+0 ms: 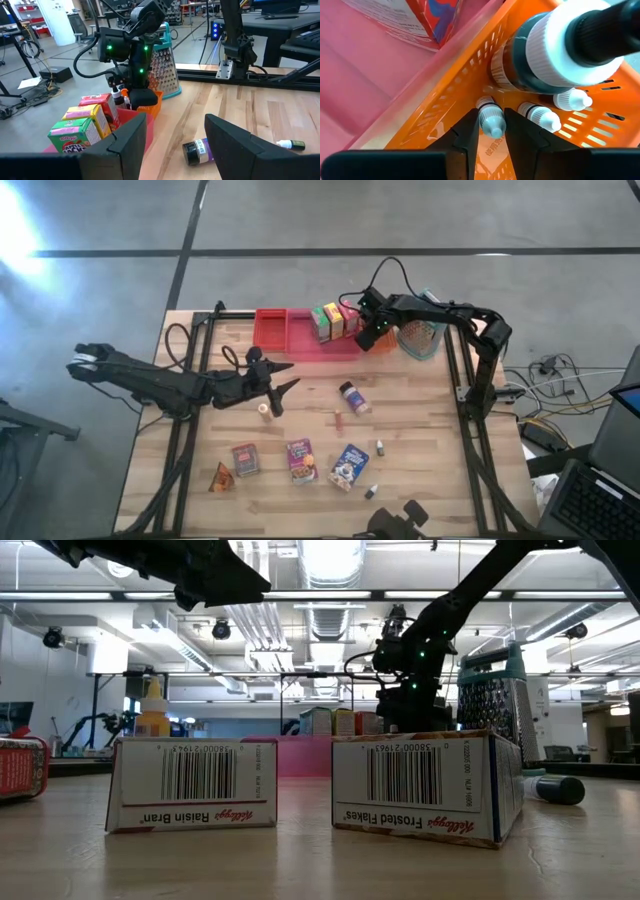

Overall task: Pick & Place Kitchen Items
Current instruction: Put the purple food coloring bottle into the orange bin

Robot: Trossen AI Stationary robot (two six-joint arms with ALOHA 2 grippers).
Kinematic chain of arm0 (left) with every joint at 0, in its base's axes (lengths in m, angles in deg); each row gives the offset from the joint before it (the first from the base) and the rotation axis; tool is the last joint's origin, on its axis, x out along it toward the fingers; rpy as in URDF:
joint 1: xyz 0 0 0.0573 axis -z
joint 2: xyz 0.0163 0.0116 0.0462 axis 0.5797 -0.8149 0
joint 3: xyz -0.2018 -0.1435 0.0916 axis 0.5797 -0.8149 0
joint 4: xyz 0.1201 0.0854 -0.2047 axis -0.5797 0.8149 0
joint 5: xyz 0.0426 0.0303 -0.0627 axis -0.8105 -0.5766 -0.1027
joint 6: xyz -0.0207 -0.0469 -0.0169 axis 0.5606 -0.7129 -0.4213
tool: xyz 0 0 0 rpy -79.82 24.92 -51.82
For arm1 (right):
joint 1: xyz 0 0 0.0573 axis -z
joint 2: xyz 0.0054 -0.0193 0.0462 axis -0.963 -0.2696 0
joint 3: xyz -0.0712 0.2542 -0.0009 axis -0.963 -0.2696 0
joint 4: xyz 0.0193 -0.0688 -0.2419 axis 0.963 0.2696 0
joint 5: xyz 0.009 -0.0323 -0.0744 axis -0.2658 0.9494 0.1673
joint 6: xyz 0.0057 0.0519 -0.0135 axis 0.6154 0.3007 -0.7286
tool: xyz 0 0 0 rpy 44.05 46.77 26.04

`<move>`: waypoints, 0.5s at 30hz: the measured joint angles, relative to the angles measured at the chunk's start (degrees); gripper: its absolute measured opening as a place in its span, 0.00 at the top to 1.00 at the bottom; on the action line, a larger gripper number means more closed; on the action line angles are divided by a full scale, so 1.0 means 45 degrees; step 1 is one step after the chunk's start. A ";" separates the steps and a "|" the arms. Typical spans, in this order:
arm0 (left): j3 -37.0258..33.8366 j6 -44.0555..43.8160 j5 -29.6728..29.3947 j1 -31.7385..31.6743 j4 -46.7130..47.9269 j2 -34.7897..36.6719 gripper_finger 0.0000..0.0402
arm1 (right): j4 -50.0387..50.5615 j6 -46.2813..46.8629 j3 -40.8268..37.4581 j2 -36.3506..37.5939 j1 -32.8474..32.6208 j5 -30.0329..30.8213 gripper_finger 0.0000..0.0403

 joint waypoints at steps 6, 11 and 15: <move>-0.0005 0.0000 0.0000 0.0001 0.0005 0.0000 0.49 | -0.0002 -0.0049 -0.0002 0.0000 -0.0001 0.0002 0.77; -0.0008 0.0000 0.0000 0.0000 0.0005 0.0000 0.49 | -0.0005 -0.0053 -0.0002 0.0000 -0.0010 0.0002 0.80; -0.0010 0.0000 0.0034 -0.0002 0.0005 0.0000 0.49 | -0.0005 -0.0049 -0.0002 0.0000 -0.0010 0.0002 0.81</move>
